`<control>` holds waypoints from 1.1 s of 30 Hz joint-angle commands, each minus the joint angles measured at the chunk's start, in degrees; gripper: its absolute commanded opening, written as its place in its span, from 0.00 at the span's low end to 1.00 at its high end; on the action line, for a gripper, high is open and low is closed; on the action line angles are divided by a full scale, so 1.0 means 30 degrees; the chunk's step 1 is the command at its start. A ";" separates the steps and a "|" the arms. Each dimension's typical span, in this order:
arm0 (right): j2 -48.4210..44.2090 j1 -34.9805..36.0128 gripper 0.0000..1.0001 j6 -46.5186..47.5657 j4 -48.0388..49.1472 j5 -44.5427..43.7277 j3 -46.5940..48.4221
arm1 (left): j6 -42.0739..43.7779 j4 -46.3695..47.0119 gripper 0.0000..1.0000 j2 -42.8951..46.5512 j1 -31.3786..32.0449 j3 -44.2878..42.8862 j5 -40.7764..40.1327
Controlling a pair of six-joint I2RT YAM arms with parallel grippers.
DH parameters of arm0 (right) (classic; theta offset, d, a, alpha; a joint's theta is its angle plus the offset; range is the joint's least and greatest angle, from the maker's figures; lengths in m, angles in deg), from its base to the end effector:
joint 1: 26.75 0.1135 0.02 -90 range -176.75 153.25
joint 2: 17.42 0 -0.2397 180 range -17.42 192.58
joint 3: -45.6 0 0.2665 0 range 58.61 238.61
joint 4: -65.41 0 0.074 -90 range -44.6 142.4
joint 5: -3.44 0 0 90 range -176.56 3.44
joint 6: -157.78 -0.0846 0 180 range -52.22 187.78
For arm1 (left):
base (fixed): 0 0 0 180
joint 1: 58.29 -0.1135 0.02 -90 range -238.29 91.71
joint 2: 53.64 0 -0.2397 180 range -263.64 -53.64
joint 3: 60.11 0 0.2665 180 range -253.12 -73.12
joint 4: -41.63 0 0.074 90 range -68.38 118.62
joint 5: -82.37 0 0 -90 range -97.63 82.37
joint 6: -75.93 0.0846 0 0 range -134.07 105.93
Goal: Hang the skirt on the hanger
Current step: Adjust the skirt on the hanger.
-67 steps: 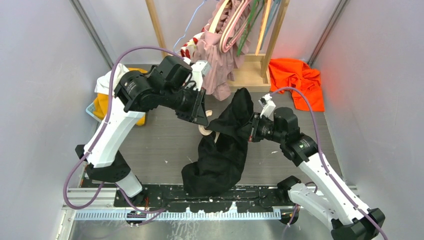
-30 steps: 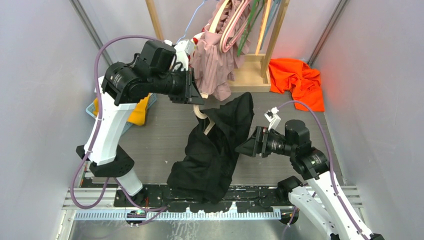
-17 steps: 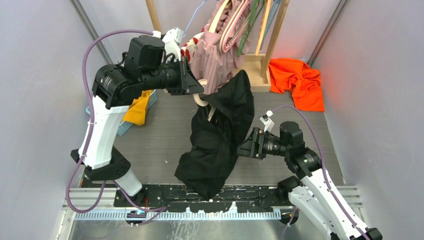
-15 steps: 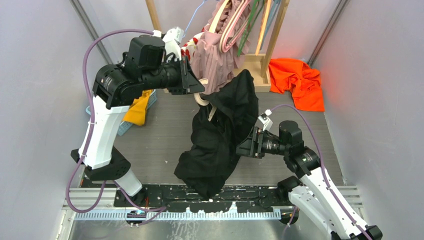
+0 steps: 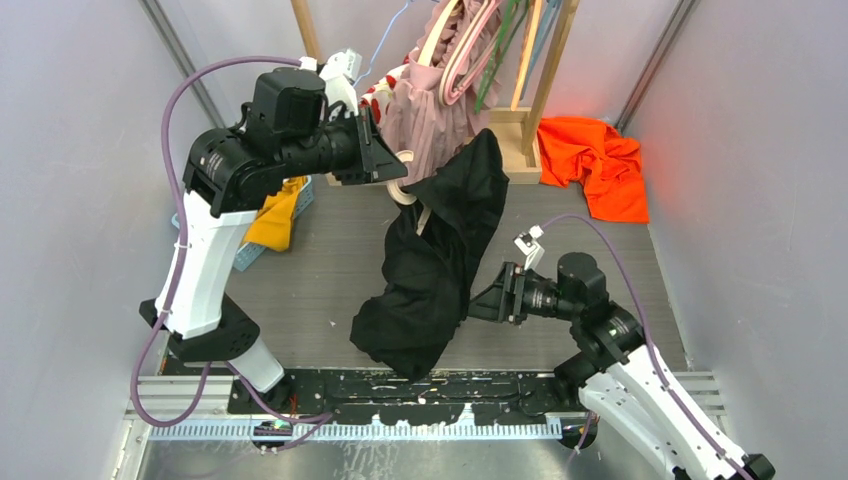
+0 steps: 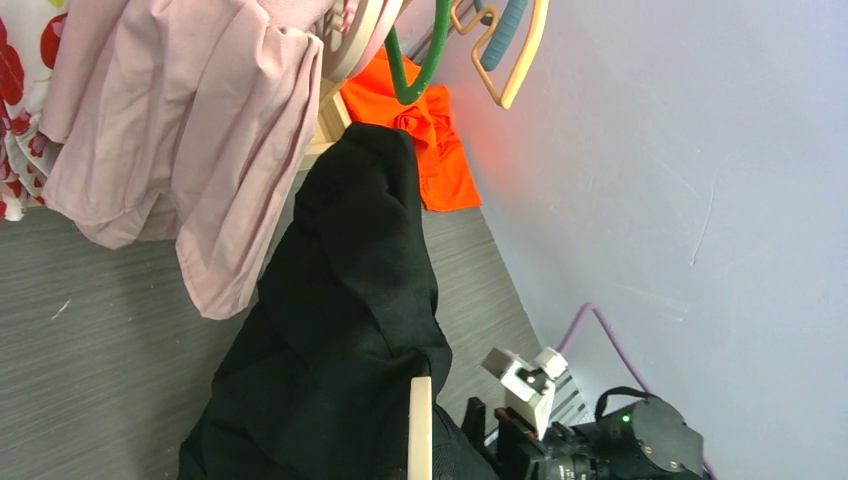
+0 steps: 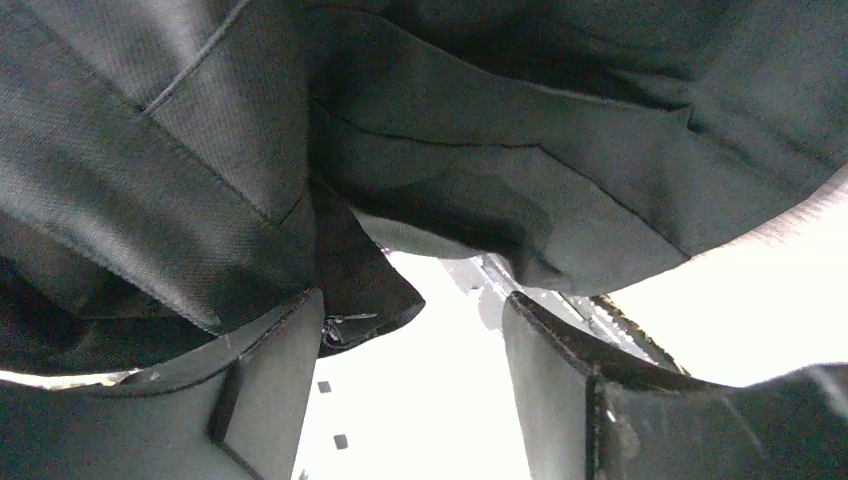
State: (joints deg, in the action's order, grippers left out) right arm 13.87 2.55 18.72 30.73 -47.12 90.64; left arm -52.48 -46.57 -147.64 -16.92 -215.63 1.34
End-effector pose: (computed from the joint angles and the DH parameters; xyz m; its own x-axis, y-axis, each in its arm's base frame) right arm 0.1517 0.1468 0.2516 -0.8805 0.1748 -0.4406 -0.3514 0.3831 0.8543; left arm 0.2199 -0.2112 0.5161 -0.7346 -0.1708 -0.6567 0.3841 0.6931 -0.6100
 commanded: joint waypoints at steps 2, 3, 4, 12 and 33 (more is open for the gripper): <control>-0.0411 0.0099 0.61 0.1545 -0.2937 -0.1908 0.1640 | -0.0291 0.2428 0.08 0.1123 -0.0191 -0.0242 -0.0008; -0.0088 0.0080 0.57 0.1882 -0.3491 -0.1920 0.1856 | -0.0291 0.2443 0.08 0.1112 -0.0183 -0.0240 0.0044; -0.0040 0.0103 0.56 0.1822 -0.3267 -0.1526 0.1722 | -0.0291 0.2463 0.08 0.1099 -0.0182 -0.0235 0.0080; 0.0265 0.0092 0.69 0.0164 0.0861 -0.0967 0.1413 | -0.0377 0.2641 0.08 0.1157 -0.0179 -0.0090 0.0247; -0.1203 0.0096 0.56 0.2130 -0.5947 -0.3949 0.4179 | -0.0292 0.2545 0.08 0.1277 -0.0830 -0.0018 0.0321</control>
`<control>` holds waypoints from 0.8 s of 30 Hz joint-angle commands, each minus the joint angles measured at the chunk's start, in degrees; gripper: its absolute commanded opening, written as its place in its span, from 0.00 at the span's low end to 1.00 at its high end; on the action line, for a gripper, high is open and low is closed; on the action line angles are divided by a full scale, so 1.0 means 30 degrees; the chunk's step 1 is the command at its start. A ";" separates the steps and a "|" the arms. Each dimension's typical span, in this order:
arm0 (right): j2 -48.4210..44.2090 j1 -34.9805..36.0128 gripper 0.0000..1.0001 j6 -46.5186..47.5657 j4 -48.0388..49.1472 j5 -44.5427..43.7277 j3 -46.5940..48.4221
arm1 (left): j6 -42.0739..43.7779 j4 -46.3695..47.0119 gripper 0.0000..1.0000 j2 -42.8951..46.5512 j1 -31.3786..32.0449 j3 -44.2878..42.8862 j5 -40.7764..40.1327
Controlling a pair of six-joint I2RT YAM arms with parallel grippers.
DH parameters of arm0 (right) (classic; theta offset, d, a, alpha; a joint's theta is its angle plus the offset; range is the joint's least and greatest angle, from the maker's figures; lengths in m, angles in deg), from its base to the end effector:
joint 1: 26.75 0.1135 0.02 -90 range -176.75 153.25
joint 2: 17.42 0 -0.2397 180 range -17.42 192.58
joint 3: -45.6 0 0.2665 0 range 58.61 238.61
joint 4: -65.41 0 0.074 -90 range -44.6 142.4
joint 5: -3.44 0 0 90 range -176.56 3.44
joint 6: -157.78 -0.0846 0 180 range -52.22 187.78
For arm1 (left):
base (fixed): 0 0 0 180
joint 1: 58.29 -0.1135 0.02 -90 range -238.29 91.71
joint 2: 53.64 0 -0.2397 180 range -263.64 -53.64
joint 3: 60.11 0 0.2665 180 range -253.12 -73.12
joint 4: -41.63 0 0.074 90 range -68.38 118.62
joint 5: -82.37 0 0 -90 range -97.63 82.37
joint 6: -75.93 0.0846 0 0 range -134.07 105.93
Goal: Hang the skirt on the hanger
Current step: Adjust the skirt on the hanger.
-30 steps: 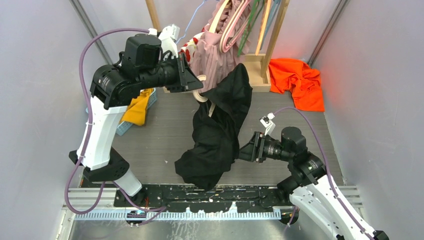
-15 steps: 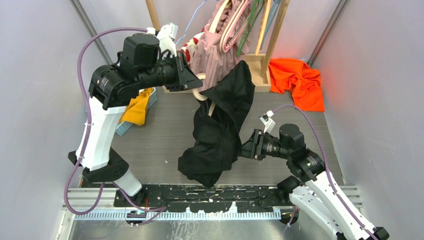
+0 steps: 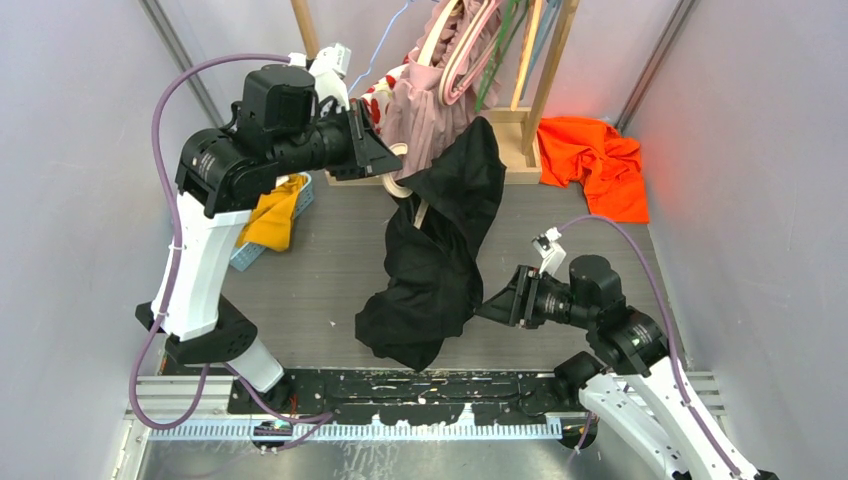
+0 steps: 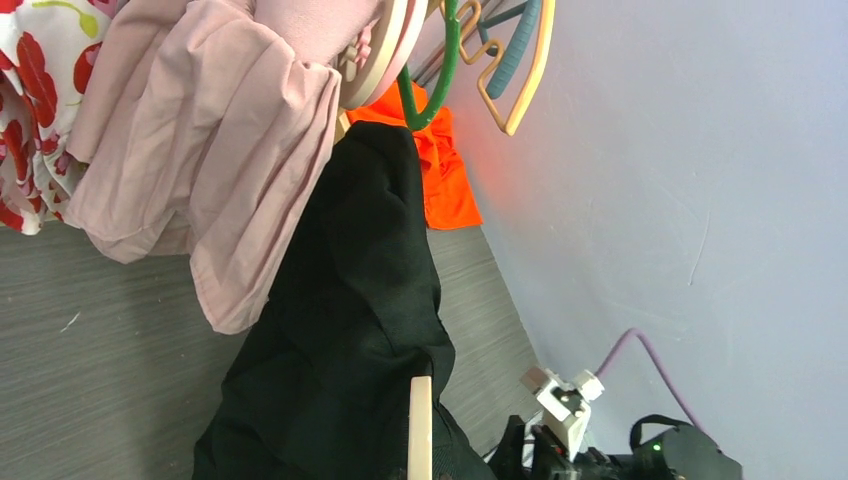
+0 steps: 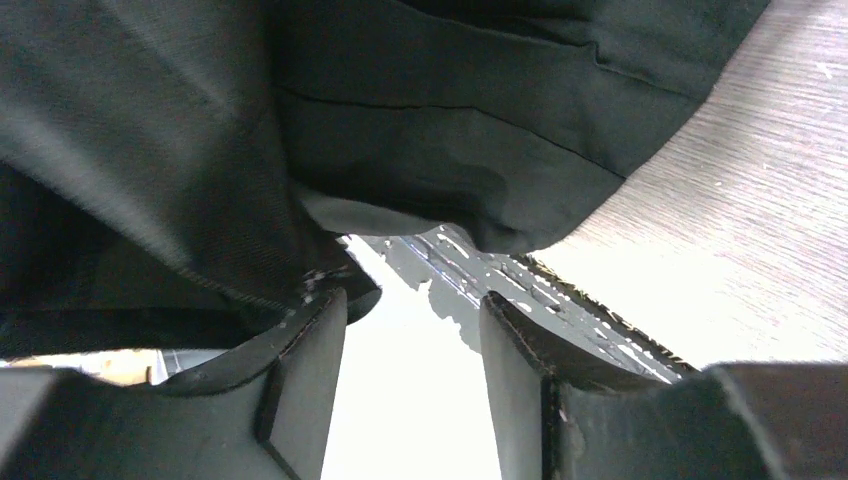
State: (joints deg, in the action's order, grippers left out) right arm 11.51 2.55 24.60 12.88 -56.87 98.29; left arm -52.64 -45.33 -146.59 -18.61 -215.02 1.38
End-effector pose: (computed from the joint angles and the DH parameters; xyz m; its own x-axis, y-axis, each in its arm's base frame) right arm 0.1394 0.1263 0.2658 -0.8561 0.2013 -0.4761 -0.2989 0.5587 0.7737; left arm 0.2227 -0.2020 0.5215 -0.7156 -0.2064 -0.6673 0.3757 0.6917 -0.6168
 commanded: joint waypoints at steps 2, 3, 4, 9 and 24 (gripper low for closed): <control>-0.0558 0.0086 0.55 0.0374 -0.0409 -0.0933 0.1995 | -0.0240 0.2193 0.08 0.0978 -0.0277 -0.0116 0.0307; -0.0714 0.0082 0.54 0.0339 -0.0442 -0.0984 0.2053 | -0.0240 0.2182 0.08 0.0996 -0.0278 -0.0073 0.0305; -0.0858 0.0078 0.54 0.0256 -0.0395 -0.0851 0.2116 | -0.0240 0.2213 0.08 0.1021 -0.0293 -0.0042 0.0320; -0.1157 0.0078 0.62 -0.0724 0.1609 -0.0067 0.1389 | -0.0297 0.2402 0.08 0.0994 -0.0324 0.0183 0.0552; 0.2566 0.0893 0.75 -0.3957 1.1180 0.2211 -0.2002 | -0.0550 0.2847 0.08 0.0924 -0.0307 0.0399 0.1019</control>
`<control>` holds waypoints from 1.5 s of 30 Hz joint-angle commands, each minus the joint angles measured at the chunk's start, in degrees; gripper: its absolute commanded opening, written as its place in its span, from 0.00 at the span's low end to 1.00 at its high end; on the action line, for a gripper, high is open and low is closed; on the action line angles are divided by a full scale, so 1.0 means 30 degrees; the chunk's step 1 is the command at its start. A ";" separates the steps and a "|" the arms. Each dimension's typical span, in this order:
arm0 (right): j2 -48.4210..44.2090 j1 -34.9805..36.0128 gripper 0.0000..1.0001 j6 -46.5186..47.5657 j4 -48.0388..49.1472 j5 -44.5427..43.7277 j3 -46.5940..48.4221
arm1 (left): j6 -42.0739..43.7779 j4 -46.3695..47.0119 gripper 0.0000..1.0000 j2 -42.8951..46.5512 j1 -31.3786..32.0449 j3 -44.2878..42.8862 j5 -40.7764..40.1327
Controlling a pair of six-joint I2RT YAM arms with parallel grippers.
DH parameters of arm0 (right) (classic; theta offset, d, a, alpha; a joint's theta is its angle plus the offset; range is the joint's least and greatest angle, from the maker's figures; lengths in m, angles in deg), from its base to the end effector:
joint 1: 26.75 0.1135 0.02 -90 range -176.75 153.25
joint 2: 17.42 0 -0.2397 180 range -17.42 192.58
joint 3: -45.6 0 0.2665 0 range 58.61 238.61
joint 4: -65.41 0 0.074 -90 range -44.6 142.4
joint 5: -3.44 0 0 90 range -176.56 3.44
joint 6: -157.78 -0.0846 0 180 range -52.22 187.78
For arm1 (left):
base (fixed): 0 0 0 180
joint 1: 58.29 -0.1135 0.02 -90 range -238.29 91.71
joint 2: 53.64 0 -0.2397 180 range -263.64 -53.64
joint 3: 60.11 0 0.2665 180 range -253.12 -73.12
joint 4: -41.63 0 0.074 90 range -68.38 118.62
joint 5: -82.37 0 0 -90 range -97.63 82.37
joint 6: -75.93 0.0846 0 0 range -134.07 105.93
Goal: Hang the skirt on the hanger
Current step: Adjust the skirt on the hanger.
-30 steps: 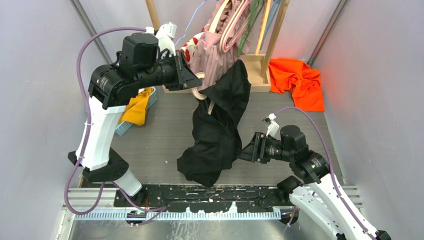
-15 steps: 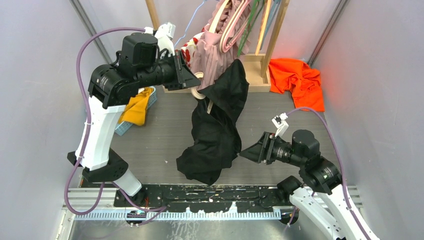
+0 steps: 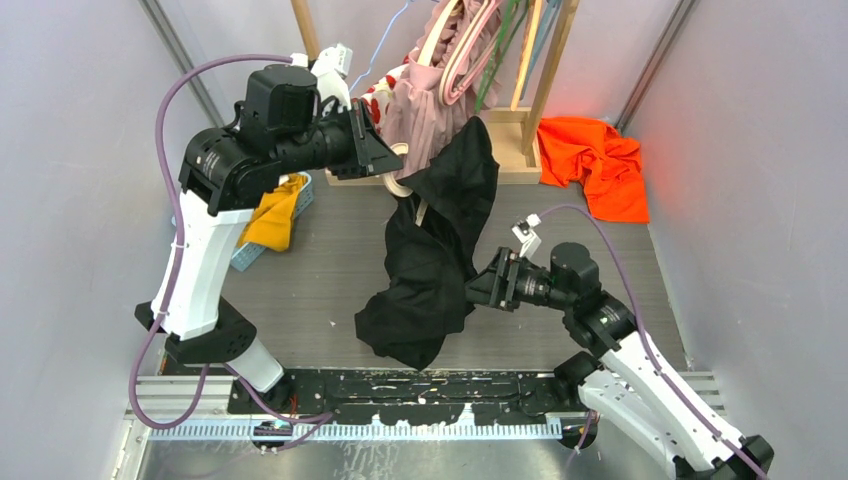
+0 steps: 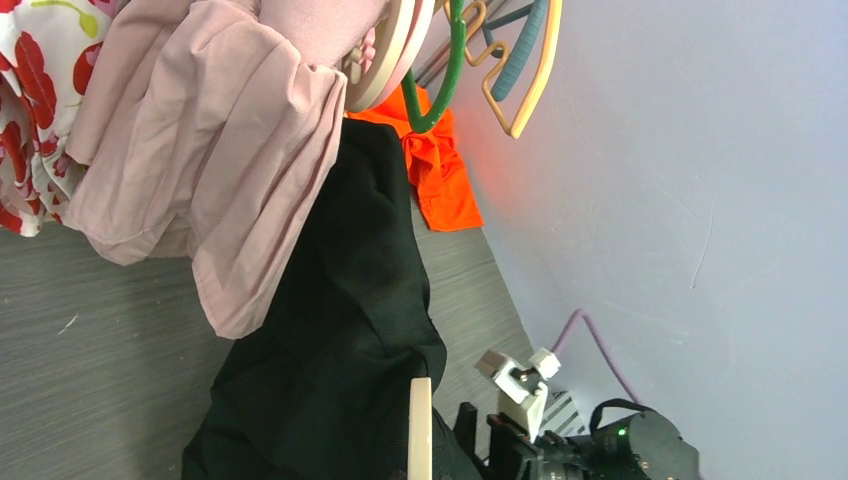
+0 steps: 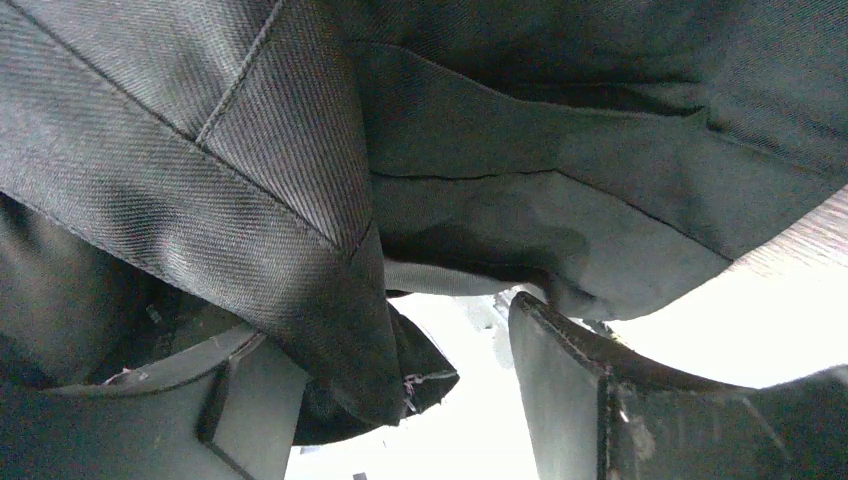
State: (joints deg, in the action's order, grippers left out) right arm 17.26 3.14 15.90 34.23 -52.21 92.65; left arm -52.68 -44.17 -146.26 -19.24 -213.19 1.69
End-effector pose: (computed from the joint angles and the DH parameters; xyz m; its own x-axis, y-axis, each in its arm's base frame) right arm 0.1664 0.1507 0.2606 -0.8605 0.2545 -0.4412 -0.3199 0.4040 0.8570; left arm 0.2280 -0.2026 0.5174 -0.7186 -0.2100 -0.6630 0.3672 0.6950 -0.6181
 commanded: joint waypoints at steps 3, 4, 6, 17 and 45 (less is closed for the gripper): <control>0.1332 0.1520 0.64 -0.0705 0.4529 -0.0303 0.0156 | -0.0713 0.2666 0.08 0.0772 -0.0100 0.0016 0.1305; 0.1493 0.1649 0.54 -0.0492 0.4373 -0.0795 0.0359 | -0.0744 0.2643 0.08 0.0716 -0.0104 0.0002 0.1410; 0.1675 0.1685 0.24 0.0263 0.3067 -0.1701 0.1155 | -0.0709 0.2158 0.08 0.0552 -0.0096 -0.0185 0.1463; 0.1897 -0.0745 0.01 0.4850 -0.3415 -0.3166 0.6557 | 0.0301 -0.0914 0.08 0.0359 -0.0169 -0.0396 0.1244; 0.6427 -0.7883 0.03 0.4382 -0.1775 0.2175 0.3557 | 0.0716 -0.1695 0.08 0.0982 -0.0228 -0.0593 0.2938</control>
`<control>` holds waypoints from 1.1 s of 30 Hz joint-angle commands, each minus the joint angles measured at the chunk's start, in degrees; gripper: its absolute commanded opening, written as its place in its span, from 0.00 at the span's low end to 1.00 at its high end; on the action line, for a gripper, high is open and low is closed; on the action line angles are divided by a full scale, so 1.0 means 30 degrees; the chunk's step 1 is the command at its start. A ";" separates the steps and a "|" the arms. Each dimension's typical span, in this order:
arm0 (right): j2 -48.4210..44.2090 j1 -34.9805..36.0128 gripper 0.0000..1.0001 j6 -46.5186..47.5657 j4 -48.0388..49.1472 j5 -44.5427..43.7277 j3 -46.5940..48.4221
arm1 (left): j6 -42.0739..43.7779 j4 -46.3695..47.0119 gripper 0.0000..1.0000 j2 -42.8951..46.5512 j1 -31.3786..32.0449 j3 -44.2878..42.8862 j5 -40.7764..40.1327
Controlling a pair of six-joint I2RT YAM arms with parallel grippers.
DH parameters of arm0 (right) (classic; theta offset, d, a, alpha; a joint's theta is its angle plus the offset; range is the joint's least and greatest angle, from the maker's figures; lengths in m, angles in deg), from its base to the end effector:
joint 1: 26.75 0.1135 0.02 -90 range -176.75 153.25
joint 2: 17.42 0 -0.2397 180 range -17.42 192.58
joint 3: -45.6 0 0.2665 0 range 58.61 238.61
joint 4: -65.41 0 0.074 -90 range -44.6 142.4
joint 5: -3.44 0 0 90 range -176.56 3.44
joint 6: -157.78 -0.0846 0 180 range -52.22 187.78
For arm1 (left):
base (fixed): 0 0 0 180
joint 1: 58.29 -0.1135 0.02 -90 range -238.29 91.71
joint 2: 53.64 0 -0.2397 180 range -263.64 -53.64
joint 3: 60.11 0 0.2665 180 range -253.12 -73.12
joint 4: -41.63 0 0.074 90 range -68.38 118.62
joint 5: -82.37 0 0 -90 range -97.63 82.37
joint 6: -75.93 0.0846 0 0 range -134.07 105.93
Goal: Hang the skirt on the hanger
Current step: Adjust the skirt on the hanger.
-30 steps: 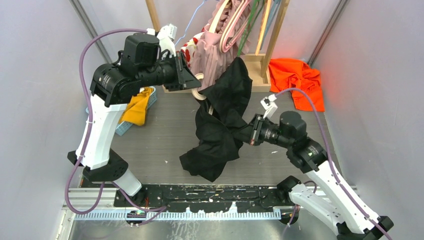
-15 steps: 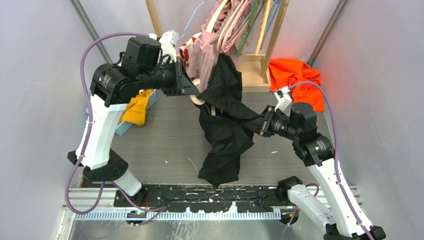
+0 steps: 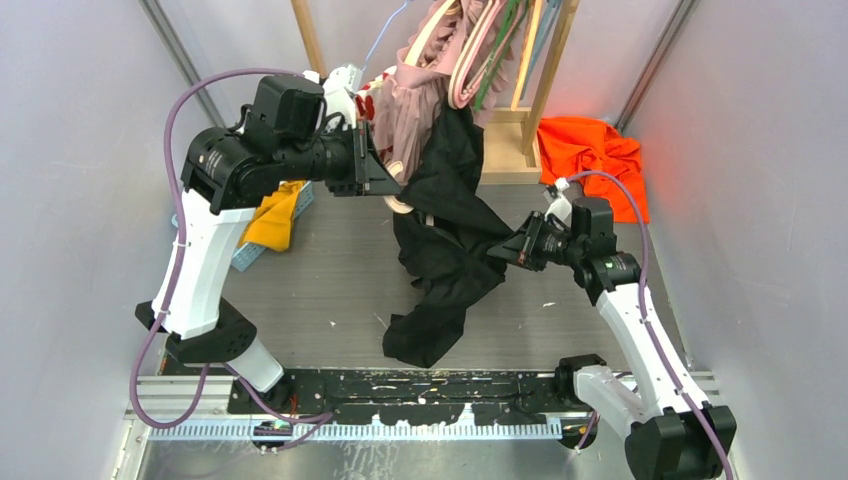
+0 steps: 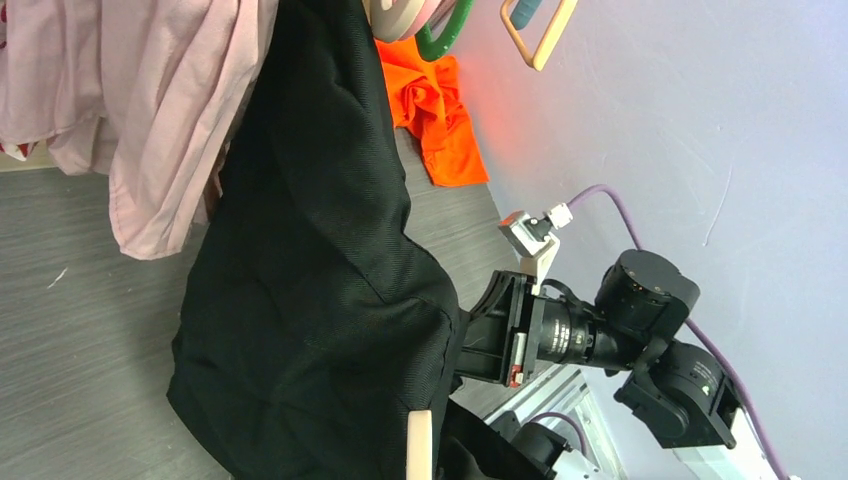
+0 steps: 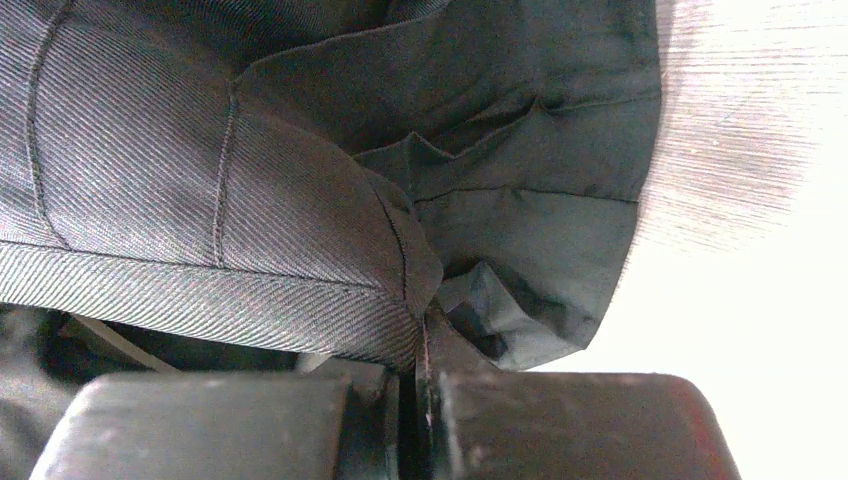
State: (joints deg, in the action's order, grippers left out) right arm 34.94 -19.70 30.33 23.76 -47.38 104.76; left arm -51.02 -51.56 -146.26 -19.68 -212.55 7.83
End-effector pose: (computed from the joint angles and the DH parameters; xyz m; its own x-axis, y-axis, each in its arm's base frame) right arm 0.2443 0.0841 0.2551 -0.8209 0.3734 -0.4320 -0.1392 0.6029 0.7856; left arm 0.2163 -0.2016 0.4978 -0.8096 -0.0949 -0.5793 0.3613 0.6972 -0.6192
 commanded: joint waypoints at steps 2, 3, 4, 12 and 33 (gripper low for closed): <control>0.0790 -0.0263 0.11 -0.0454 0.1945 0.1101 -0.0593 | 0.0130 0.0766 0.08 0.1048 -0.0069 -0.0767 0.0762; 0.0732 -0.0228 0.19 -0.0398 0.1859 0.1283 -0.0520 | 0.0129 0.0759 0.08 0.1071 -0.0078 -0.0735 0.0738; 0.0564 -0.0198 0.27 -0.0175 0.1424 0.1294 -0.0232 | 0.0107 0.0747 0.08 0.1106 -0.0076 -0.0677 0.0698; -0.2449 -0.0025 0.75 0.2252 -0.4696 -0.1567 0.3636 | 0.0210 0.0718 0.08 0.1370 -0.0075 0.1366 0.0631; -0.2283 0.7083 0.65 -0.1671 -0.1878 -0.1132 0.8020 | -0.0134 0.2634 0.09 -0.0058 0.0870 0.3708 -0.2089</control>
State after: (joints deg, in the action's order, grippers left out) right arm 26.59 -6.10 26.59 14.91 -45.28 125.68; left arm -51.17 -49.72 -146.28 -17.41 -201.58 3.37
